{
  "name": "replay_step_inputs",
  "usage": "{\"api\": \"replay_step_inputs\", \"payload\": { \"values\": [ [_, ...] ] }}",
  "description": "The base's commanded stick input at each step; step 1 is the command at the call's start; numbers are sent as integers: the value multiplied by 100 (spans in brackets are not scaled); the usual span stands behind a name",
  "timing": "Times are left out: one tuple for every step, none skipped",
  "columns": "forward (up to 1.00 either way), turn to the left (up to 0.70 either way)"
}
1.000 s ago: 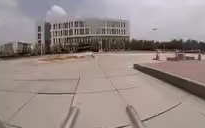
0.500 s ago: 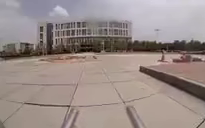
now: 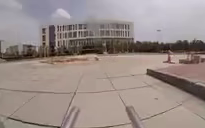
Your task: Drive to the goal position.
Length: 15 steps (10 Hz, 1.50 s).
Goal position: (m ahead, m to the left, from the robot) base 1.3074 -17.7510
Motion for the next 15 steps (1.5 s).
{"api": "replay_step_inputs", "payload": {
  "values": [
    [70,0],
    [70,0],
    [70,0],
    [70,0],
    [70,0],
    [70,0],
    [70,0],
    [70,0],
    [70,0],
    [70,-31],
    [70,-35],
    [70,-35],
    [70,-35],
    [70,-35],
    [70,-35]
  ]
}}
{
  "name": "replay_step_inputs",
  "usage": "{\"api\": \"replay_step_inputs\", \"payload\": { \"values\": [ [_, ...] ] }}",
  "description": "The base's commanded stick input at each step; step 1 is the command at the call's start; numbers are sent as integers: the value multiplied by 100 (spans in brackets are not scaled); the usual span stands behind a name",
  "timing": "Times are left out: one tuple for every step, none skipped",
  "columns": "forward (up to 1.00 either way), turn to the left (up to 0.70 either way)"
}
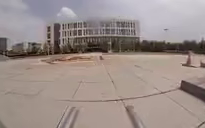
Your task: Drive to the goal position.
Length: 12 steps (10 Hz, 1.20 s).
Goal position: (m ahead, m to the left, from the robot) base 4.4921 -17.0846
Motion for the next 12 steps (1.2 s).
{"api": "replay_step_inputs", "payload": {
  "values": [
    [70,-35],
    [70,-30],
    [70,-18],
    [70,0],
    [70,0],
    [70,0],
    [70,0],
    [70,0],
    [70,0],
    [70,0],
    [70,-8],
    [70,-25]
  ]
}}
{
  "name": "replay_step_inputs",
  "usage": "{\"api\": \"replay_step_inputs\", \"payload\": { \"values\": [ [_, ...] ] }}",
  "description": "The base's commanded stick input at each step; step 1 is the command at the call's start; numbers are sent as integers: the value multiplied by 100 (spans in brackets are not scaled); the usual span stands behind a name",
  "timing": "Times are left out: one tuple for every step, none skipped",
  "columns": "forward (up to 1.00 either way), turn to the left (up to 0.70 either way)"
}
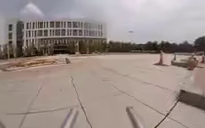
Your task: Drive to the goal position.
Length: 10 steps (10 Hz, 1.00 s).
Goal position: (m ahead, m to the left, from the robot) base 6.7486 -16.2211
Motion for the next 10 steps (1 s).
{"api": "replay_step_inputs", "payload": {
  "values": [
    [70,-25],
    [70,0],
    [70,0],
    [70,0],
    [70,0],
    [70,0],
    [70,0],
    [70,0],
    [70,0],
    [70,-5]
  ]
}}
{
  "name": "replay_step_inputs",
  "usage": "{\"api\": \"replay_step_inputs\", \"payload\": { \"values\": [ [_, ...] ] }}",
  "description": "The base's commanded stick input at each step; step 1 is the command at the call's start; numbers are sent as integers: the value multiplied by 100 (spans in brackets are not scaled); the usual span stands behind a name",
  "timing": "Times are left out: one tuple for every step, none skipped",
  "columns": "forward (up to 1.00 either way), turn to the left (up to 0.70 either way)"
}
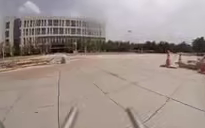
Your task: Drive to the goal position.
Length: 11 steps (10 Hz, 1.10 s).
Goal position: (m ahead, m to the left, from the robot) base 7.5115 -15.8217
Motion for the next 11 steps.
{"api": "replay_step_inputs", "payload": {
  "values": [
    [70,-23],
    [70,-35],
    [70,-35],
    [70,-35],
    [70,-35],
    [70,-35],
    [70,-35],
    [70,-35],
    [70,-35],
    [70,-21],
    [70,0]
  ]
}}
